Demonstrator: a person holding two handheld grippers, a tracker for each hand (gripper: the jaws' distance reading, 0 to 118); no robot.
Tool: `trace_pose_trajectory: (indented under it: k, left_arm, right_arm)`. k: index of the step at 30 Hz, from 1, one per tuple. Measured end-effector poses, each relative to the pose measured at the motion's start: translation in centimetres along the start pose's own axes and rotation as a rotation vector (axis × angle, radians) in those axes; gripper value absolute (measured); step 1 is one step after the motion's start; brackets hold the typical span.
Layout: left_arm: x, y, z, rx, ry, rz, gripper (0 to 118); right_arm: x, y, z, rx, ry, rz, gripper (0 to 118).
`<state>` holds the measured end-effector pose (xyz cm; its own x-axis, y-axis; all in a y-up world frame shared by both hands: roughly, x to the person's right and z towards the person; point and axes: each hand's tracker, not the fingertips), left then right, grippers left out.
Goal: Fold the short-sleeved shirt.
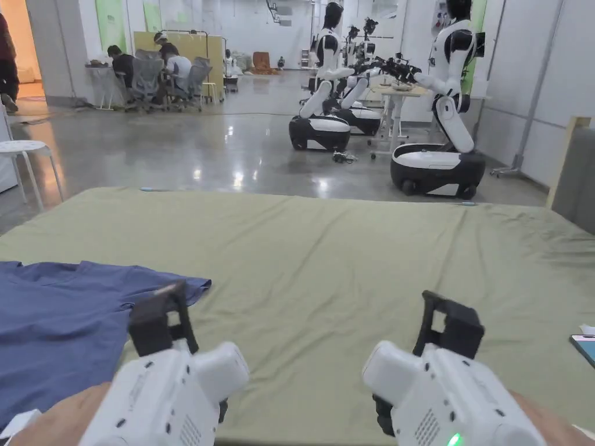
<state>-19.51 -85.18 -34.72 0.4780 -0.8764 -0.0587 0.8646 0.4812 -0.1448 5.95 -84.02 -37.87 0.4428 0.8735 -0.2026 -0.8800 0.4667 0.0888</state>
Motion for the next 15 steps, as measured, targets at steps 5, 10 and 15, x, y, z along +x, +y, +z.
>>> trace_pose_trajectory:
  k: [5,10,15]
  left_arm:
    - [-7.9,-0.3,0.7,0.01,-0.013,0.861,117]
    - [-8.9,-0.9,2.3,0.103,0.15,1.071,117]
    - [-8.2,-0.7,2.5,0.118,0.077,1.118,117]
  right_arm:
    - [6.0,-1.3,1.2,0.092,0.033,-0.732,118]
    - [7.8,-4.0,2.0,0.167,0.034,-1.261,118]
    - [7.6,-4.8,1.8,0.115,-0.025,-1.276,118]
